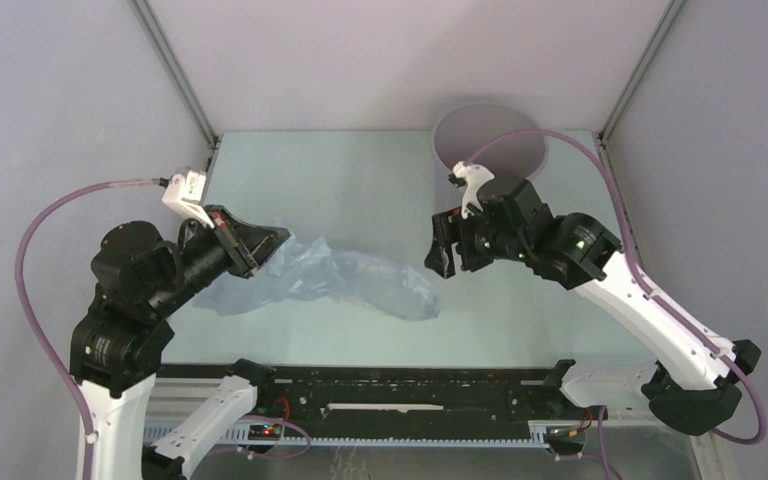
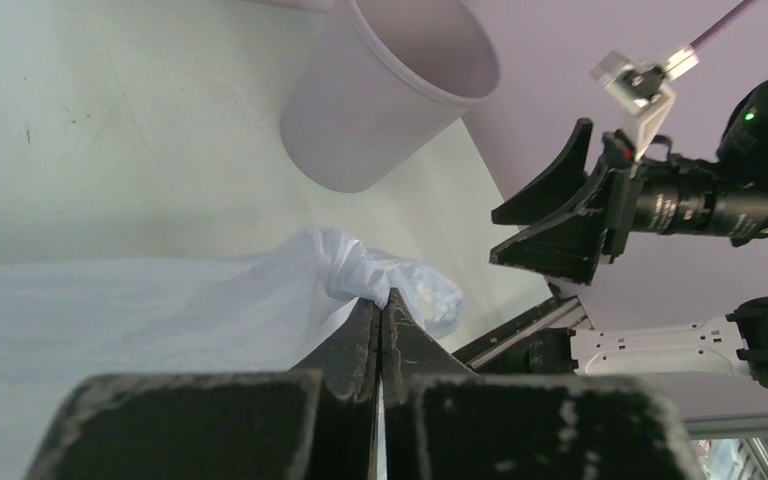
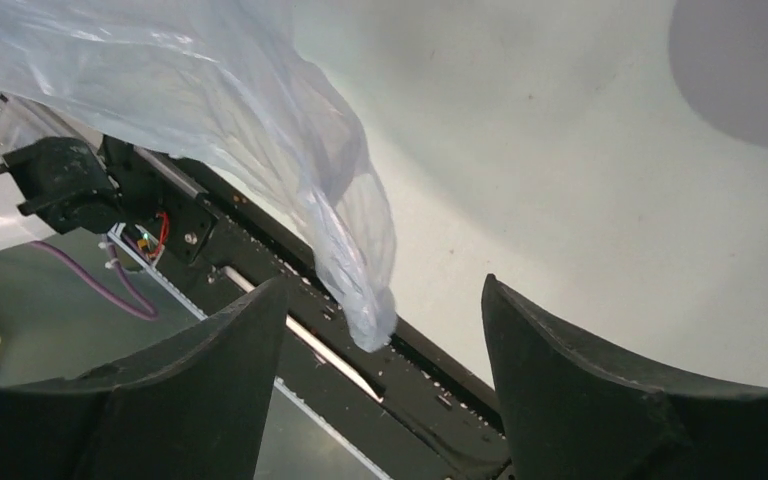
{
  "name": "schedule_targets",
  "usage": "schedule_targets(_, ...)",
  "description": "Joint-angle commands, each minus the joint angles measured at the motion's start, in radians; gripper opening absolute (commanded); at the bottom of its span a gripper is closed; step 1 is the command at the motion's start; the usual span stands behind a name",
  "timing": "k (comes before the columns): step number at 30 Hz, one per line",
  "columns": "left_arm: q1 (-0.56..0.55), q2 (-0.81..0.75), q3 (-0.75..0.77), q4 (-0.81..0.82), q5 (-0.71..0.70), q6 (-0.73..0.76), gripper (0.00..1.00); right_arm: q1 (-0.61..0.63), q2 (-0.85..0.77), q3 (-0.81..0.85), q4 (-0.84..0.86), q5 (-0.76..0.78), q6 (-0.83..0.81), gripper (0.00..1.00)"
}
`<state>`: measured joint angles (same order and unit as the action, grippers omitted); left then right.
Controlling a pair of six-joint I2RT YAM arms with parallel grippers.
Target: Put the trash bags into the trash bin
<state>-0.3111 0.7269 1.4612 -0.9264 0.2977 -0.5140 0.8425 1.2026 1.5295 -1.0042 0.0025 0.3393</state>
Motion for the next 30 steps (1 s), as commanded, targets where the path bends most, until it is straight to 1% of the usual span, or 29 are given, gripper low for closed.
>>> schedule_targets(1,0.002,0.037,0.041,0.018,0.05,0.006,0.0,0.015,-0.046,-0.133,0.135,-0.046,0.066,0.81)
schedule_targets(4,0.001,0.046,0.052,0.026,0.057,-0.009,0.0,0.055,-0.103,-0.277,0.286,-0.053,0.087,0.85)
schedule_targets(6,0.003,0.051,0.057,0.029,0.061,-0.016,0.0,0.068,-0.126,-0.35,0.381,-0.103,0.102,0.86)
schedule_targets(9,0.003,0.063,0.069,0.028,0.069,-0.021,0.0,0.101,-0.132,-0.42,0.533,-0.177,0.126,0.87)
schedule_targets(12,0.002,0.074,0.081,0.023,0.065,-0.024,0.0,0.161,-0.111,-0.443,0.623,-0.148,0.135,0.87)
schedule_targets(14,0.002,0.079,0.09,0.024,0.063,-0.029,0.0,0.173,-0.088,-0.46,0.633,-0.088,0.178,0.87)
schedule_targets(16,0.003,0.081,0.097,0.023,0.053,-0.031,0.0,0.187,-0.1,-0.505,0.635,-0.052,0.188,0.86)
schedule_targets(20,0.003,0.081,0.101,0.035,0.033,-0.047,0.0,0.229,-0.214,-0.581,0.619,-0.003,0.192,0.86)
schedule_targets(25,0.004,0.081,0.08,0.047,-0.047,-0.119,0.0,0.326,-0.297,-0.632,0.554,0.202,0.221,0.86)
schedule_targets(27,0.008,0.077,0.046,0.084,-0.045,-0.163,0.0,0.355,-0.305,-0.667,0.572,0.309,0.244,0.87)
schedule_targets(30,0.011,0.081,0.015,0.14,-0.013,-0.223,0.0,0.361,-0.311,-0.68,0.568,0.424,0.235,0.87)
